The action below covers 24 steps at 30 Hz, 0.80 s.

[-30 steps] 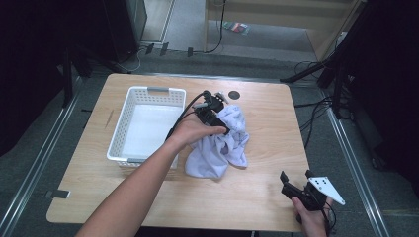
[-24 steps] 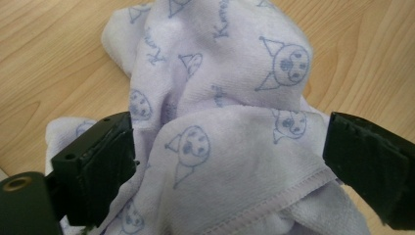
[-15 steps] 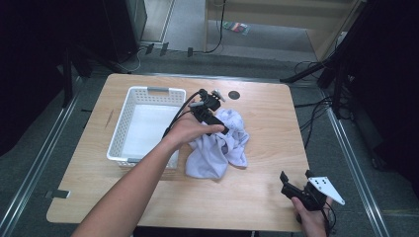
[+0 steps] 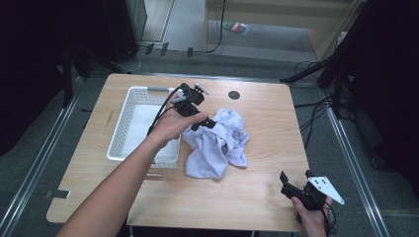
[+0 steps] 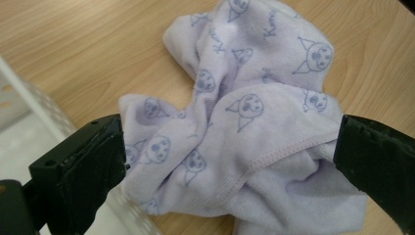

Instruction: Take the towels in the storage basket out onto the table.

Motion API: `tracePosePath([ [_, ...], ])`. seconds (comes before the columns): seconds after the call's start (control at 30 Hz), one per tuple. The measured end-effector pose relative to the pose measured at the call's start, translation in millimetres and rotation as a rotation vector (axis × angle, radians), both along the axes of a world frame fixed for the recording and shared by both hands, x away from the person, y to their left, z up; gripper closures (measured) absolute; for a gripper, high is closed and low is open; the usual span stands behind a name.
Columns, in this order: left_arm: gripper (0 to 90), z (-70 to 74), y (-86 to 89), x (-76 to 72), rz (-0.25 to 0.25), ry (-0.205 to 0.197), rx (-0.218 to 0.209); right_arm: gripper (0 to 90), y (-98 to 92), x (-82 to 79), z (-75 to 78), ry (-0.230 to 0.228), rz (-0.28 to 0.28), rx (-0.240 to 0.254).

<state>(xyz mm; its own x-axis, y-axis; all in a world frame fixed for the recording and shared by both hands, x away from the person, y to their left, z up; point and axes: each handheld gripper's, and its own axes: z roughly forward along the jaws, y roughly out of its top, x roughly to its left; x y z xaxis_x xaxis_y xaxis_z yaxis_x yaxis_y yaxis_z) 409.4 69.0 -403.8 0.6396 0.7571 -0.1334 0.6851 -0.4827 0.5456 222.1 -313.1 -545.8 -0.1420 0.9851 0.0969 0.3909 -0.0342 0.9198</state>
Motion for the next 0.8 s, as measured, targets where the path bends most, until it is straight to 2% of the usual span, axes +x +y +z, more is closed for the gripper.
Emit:
tracePosePath([
  [0.2, 0.0, 4.4, 16.5, -3.2, 0.03, -0.013, 0.006, 7.8, 0.2, 0.2, 0.0, 0.001, -0.001, -0.001],
  [0.33, 0.0, 5.4, 31.4, -9.1, 0.066, -0.052, 0.027, 7.8, 0.2, 0.3, 0.0, 0.003, -0.002, -0.003],
  [0.63, 0.0, 6.2, 63.5, -18.6, 0.113, -0.072, -0.009, 7.8, 0.3, 0.4, 0.0, 0.004, 0.0, -0.005],
  [0.8, 0.0, 3.1, 86.6, -23.2, 0.173, -0.081, -0.017, 7.8, 0.3, 0.6, 0.0, 0.006, -0.002, -0.001],
])
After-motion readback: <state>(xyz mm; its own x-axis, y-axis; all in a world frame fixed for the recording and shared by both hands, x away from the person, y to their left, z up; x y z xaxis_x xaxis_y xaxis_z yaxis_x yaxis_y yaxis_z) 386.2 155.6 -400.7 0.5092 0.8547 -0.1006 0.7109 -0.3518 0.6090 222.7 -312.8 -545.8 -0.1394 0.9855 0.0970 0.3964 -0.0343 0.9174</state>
